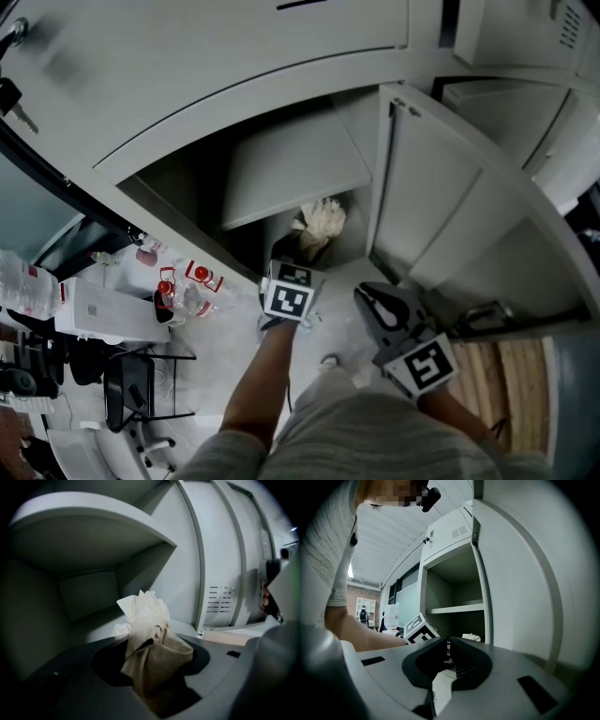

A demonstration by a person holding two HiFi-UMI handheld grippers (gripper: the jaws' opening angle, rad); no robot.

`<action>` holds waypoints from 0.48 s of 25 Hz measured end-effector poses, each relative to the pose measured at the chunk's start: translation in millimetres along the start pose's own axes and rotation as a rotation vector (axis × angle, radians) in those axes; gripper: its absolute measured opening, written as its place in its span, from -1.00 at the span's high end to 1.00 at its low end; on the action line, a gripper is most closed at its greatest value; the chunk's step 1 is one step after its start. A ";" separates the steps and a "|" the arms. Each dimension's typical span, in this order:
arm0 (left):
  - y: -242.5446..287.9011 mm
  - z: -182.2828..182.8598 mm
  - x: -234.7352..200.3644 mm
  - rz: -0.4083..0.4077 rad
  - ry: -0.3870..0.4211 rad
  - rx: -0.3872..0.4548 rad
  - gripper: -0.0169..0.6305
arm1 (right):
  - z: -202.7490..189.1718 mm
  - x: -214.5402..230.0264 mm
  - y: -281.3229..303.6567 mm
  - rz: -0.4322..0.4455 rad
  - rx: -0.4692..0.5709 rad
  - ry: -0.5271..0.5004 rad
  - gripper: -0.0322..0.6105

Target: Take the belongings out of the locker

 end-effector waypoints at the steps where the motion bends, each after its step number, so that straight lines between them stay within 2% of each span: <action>1: -4.6 -0.8 0.8 0.004 -0.016 0.017 0.20 | -0.5 0.6 0.4 0.002 -0.003 0.000 0.89; 12: -54.9 6.1 15.2 -0.003 -0.141 0.226 0.20 | -1.4 2.5 7.7 0.027 -0.015 -0.006 0.89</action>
Point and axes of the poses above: the fingertips, and each gripper's own axes: y forward along the fingers, x to its right, z out of its top, the point moved 8 cm from there along -y, backward along the fingers, and after that the axes turned 12 degrees about x, right-handed, at the moved point
